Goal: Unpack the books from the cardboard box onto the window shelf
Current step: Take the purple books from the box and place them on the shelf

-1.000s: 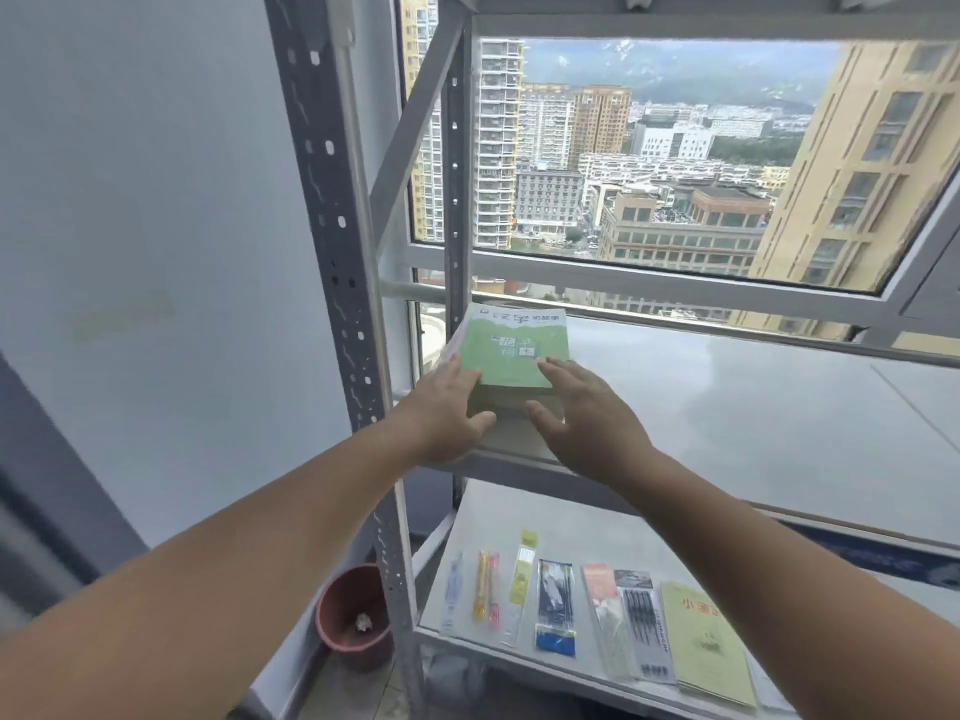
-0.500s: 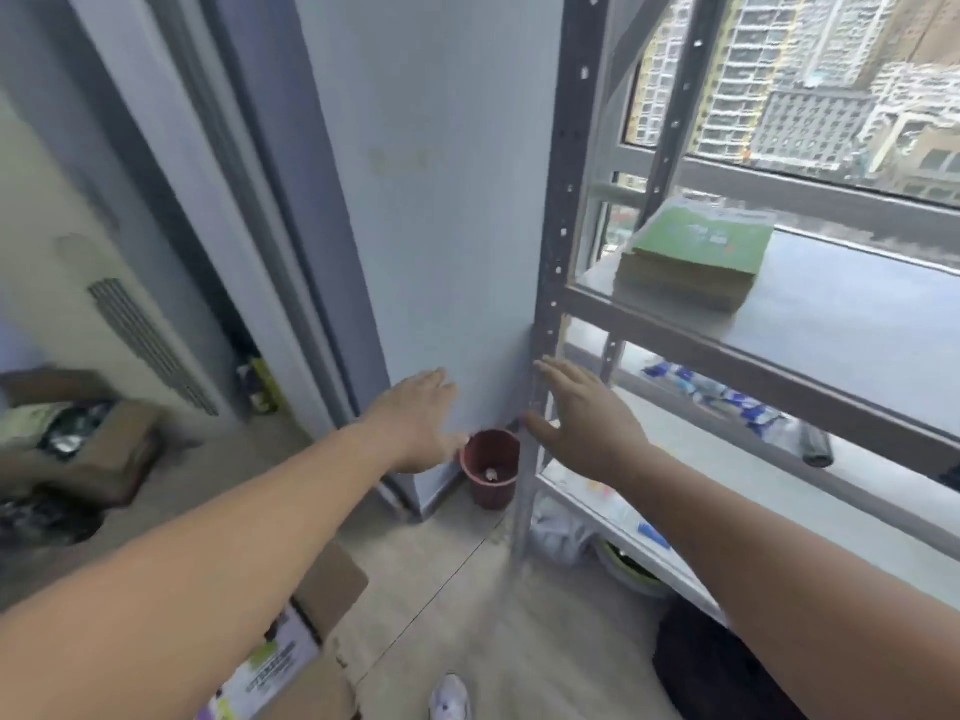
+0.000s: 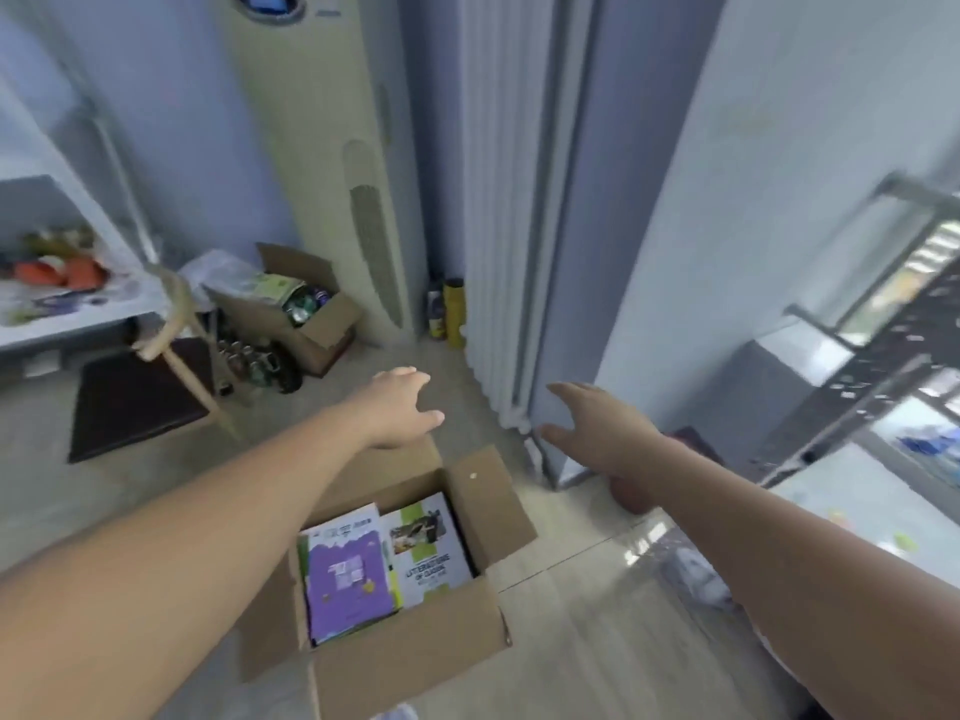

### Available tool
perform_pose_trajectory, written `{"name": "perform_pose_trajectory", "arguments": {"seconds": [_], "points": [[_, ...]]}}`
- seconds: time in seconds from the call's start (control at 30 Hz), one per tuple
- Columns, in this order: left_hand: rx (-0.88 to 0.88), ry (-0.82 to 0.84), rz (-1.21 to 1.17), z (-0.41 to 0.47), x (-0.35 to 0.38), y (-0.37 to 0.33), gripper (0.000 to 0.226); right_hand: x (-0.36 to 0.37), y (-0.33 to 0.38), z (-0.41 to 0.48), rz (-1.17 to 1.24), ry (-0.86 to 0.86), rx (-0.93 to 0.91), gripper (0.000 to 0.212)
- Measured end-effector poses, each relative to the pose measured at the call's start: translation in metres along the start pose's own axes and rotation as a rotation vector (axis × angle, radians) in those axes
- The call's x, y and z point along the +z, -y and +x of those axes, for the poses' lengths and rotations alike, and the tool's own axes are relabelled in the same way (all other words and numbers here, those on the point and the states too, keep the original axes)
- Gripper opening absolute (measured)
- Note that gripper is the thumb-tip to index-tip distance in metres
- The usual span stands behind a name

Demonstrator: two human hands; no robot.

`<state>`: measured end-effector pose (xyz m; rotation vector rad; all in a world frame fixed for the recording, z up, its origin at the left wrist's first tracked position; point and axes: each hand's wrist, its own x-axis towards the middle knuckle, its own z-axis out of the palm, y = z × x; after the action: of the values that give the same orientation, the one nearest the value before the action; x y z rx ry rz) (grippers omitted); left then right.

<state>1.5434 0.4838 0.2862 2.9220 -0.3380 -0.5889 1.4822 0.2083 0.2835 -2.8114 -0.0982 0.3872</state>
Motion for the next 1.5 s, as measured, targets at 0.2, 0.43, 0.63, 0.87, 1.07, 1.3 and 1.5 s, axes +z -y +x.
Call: {"name": "perform_pose_trajectory", "arguments": {"seconds": [0.2, 0.43, 0.63, 0.87, 1.07, 1.3, 1.5], "points": [[-0.22, 0.113, -0.109, 0.018, 0.033, 0.127, 0.078, 0.067, 0.065, 0.082, 0.111, 0.147, 0.015, 0.071], [-0.373, 0.231, -0.244, 0.041, 0.106, 0.193, 0.069, 0.161, 0.079, 0.14, 0.308, 0.366, 0.142, 0.038], [-0.529, 0.376, -0.416, 0.044, 0.194, 0.217, 0.053, 0.229, 0.078, 0.183, 0.361, 0.622, 0.282, 0.039], [-0.723, 0.422, -0.613, 0.049, 0.297, 0.236, 0.063, 0.342, 0.072, 0.215, 0.401, 0.848, 0.344, 0.043], [-0.719, 0.35, -0.552, 0.066, 0.376, 0.255, 0.066, 0.44, 0.073, 0.236, 0.462, 0.896, 0.401, 0.043], [-0.65, 0.166, -0.412, 0.063, 0.419, 0.249, 0.055, 0.524, 0.097, 0.236, 0.665, 0.881, 0.562, 0.08], [-0.637, 0.136, -0.396, 0.06, 0.42, 0.25, 0.045, 0.544, 0.129, 0.218, 0.775, 0.765, 0.65, 0.059]]}}
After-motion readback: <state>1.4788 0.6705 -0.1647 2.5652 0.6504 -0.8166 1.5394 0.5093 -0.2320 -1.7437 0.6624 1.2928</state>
